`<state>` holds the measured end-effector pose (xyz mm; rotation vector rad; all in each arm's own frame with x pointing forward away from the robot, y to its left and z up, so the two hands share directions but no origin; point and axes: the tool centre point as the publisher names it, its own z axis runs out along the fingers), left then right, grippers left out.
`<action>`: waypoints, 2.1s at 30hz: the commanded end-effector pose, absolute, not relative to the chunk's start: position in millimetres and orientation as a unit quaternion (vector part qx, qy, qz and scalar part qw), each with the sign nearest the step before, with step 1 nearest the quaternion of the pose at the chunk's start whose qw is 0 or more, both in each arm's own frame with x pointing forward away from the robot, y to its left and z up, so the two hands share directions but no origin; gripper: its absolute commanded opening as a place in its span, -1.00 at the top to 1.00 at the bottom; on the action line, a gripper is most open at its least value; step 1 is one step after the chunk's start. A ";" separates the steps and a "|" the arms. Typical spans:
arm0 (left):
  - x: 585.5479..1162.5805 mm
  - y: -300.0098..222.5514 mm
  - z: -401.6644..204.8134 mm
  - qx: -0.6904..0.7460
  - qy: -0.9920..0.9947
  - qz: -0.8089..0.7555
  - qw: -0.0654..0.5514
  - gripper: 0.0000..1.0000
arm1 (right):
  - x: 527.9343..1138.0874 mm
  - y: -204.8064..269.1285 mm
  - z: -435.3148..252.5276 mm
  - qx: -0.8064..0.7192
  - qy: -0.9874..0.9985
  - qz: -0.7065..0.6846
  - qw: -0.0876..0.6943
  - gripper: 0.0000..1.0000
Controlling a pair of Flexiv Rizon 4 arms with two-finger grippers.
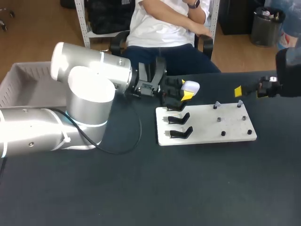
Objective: Pick up each earbud case from the left stands, insert the matching earbuds, close the lid, and place the case in the box.
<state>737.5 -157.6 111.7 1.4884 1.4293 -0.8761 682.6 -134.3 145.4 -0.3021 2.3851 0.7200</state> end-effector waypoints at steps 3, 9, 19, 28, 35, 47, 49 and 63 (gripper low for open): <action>747.5 -180.1 114.6 0.608 0.568 -0.351 0.430 1.00 | 684.8 -114.4 139.5 -0.149 0.893 0.311 0.289 -1.00; 746.8 -189.3 115.3 0.615 0.559 -0.354 0.428 1.00 | 686.6 -99.0 138.1 -0.169 0.895 0.312 0.269 -1.00; 744.9 -197.8 116.9 0.625 0.550 -0.355 0.426 1.00 | 688.4 -79.2 141.0 -0.192 0.893 0.313 0.259 -1.00; 732.7 -197.6 124.0 0.633 0.535 -0.359 0.429 1.00 | 691.5 -74.6 139.0 -0.192 0.895 0.312 0.254 -1.00; 720.1 -198.9 126.6 0.642 0.523 -0.362 0.429 1.00 | 694.1 -77.8 142.2 -0.186 0.900 0.303 0.253 -1.00; 704.9 -198.7 126.8 0.649 0.512 -0.367 0.427 1.00 | 695.3 -77.5 148.8 -0.186 0.902 0.295 0.256 -1.00; 702.3 -198.4 128.2 0.649 0.510 -0.367 0.429 1.00 | 695.9 -77.6 151.2 -0.189 0.902 0.292 0.257 -1.00; 691.3 -193.4 130.9 0.637 0.503 -0.382 0.443 1.00 | 703.9 -89.3 166.8 -0.200 0.903 0.259 0.278 -1.00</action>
